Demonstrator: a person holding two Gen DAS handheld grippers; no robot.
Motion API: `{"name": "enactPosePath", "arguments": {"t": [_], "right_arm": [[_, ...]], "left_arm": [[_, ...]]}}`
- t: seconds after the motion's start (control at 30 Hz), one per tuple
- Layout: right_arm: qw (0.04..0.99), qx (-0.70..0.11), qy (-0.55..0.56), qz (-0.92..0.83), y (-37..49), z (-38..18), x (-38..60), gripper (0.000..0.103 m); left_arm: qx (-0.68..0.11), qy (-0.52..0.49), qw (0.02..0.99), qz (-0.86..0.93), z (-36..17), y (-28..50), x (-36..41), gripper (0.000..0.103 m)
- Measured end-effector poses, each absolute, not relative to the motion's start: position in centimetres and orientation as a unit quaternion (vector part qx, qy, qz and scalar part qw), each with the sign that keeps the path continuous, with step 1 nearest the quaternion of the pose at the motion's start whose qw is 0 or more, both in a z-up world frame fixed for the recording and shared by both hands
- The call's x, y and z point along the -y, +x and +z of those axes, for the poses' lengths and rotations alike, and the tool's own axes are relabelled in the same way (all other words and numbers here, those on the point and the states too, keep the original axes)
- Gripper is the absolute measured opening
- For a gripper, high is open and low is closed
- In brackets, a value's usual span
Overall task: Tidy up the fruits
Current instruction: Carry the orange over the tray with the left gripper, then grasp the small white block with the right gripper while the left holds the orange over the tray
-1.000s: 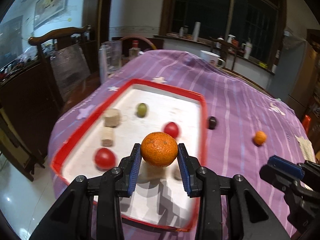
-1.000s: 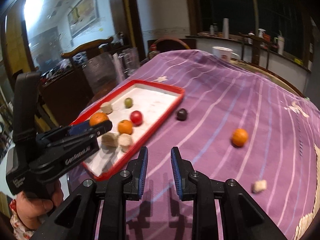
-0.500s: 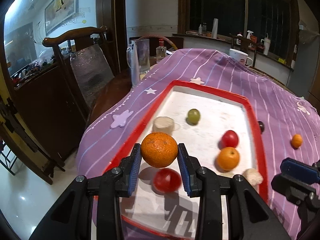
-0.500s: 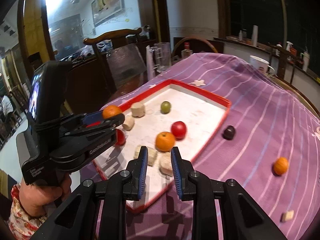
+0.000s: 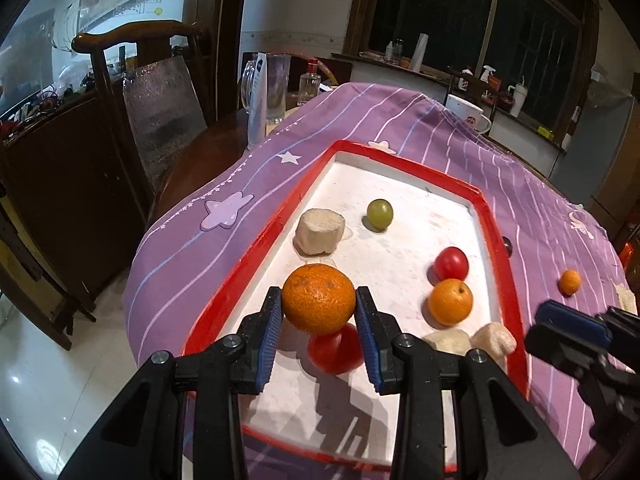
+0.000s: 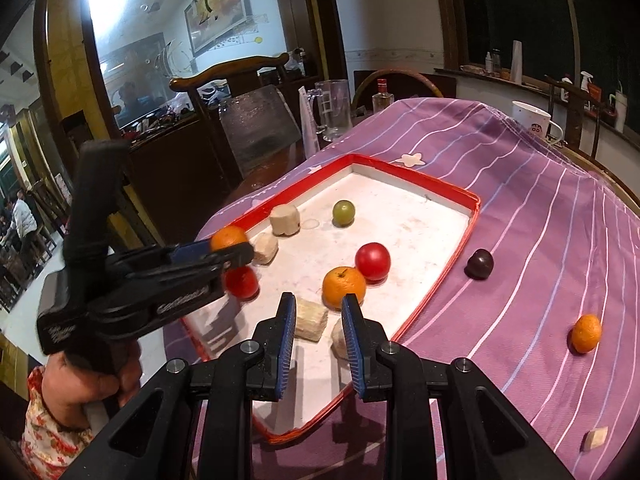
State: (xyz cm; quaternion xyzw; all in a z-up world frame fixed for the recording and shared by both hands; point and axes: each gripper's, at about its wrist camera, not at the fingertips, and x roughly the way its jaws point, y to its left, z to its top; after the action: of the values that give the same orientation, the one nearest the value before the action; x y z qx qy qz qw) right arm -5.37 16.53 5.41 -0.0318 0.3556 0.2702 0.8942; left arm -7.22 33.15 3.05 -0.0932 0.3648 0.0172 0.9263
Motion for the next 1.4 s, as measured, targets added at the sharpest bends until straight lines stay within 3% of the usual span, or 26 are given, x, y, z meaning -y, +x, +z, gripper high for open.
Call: {"name": "enactPosePath", "arguments": {"t": [0.47,0.77,1.07,1.4], "right_arm": [[0.926,-0.305,-0.035,0.22,-5.9,7.9,-12.0,0.026],[0.915,-0.394,-0.008,0.084,-7.5,5.1,2.9,0.03],[0.909,-0.416,-0.027,0.028,-7.1,2.3,4.6,0.039],[0.902,-0.431,0.029,0.017,-7.7,1.0,7.6,0.039]], "left_arm": [[-0.357,-0.113,0.927,-0.011,4.2,-8.7,-32.4,0.035],[-0.342,-0.109,0.932,-0.05,5.6,-9.3,-29.8,0.035],[-0.352,-0.09,0.93,-0.059,5.4,-9.7,-27.0,0.035],[-0.356,-0.08,0.929,-0.061,5.5,-10.1,-25.4,0.035]]}}
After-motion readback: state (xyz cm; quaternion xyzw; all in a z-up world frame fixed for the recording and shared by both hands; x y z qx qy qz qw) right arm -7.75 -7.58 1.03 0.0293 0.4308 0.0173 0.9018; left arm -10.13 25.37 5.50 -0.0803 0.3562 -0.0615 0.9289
